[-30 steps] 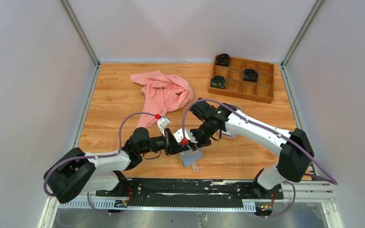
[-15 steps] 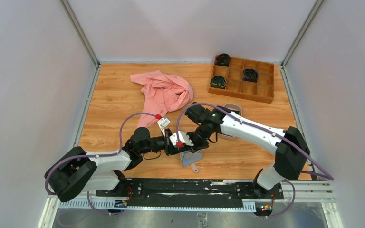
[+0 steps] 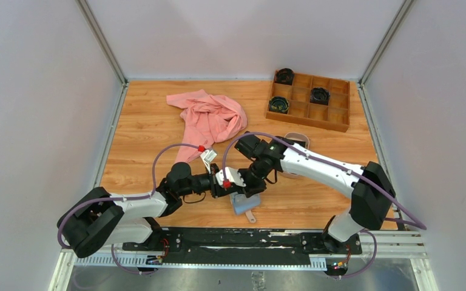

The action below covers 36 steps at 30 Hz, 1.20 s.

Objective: Put the credit cards into the card holder
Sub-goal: Insert the credit card into the card holder.

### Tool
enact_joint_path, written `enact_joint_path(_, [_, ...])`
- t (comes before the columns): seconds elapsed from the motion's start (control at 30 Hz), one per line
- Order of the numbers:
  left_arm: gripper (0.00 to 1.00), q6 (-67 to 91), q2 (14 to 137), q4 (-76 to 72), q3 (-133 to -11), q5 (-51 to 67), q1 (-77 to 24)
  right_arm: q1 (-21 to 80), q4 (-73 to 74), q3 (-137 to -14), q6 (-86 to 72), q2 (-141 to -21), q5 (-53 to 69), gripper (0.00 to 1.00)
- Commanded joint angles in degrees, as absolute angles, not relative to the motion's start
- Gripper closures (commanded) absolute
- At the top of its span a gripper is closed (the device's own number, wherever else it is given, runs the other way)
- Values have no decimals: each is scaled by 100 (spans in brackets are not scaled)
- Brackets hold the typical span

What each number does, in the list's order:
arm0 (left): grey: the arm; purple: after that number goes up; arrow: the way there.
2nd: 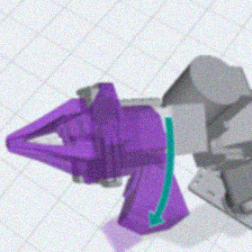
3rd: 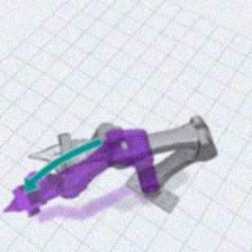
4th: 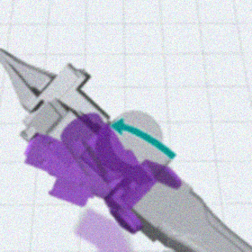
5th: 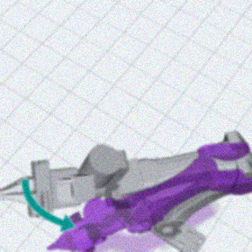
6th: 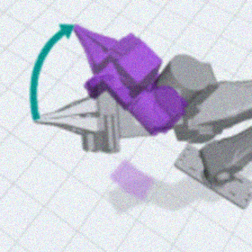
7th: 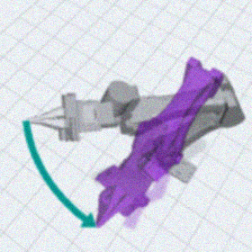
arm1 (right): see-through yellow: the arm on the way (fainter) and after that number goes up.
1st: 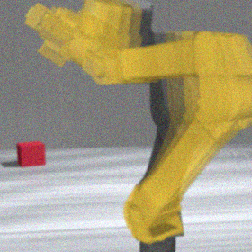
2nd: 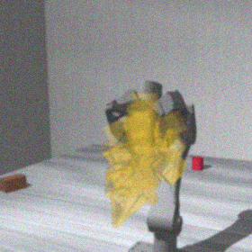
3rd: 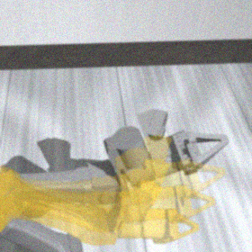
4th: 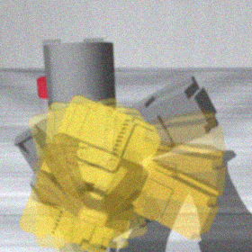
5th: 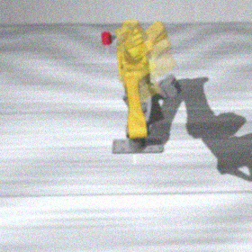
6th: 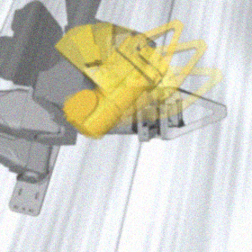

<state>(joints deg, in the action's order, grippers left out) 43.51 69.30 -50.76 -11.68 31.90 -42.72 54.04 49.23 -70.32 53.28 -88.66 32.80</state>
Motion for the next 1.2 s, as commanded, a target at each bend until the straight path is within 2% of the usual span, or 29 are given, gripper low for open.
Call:
enact_joint_path(0.0, [100, 4446, 6980, -5306, -1209, 3454, -4263, 5446, 4816, -7198, 5241, -8598, 3017, 75])
enact_joint_path(0.37, [100, 4499, 6977, -5313, -1170, 3437, -4263, 5288, 4817, -7257, 5123, -8375, 3188, 72])
enact_joint_path(0.57, [100, 4737, 6933, -5337, -1152, 3393, -4263, 5223, 4653, -6970, 5307, -8194, 3377, 84])
enact_joint_path(0.67, [100, 4937, 6965, -5473, -1125, 3392, -4263, 5221, 4443, -6789, 5300, -8169, 3341, 87])
enact_joint_path(0.87, [100, 5454, 7173, -6369, -945, 3397, -4263, 5269, 4294, -6556, 5468, -8221, 3354, 92])
enact_joint_path(1.17, [100, 6172, 8076, -7972, -866, 3489, -4263, 5467, 4253, -6357, 5614, -8292, 3530, 93])
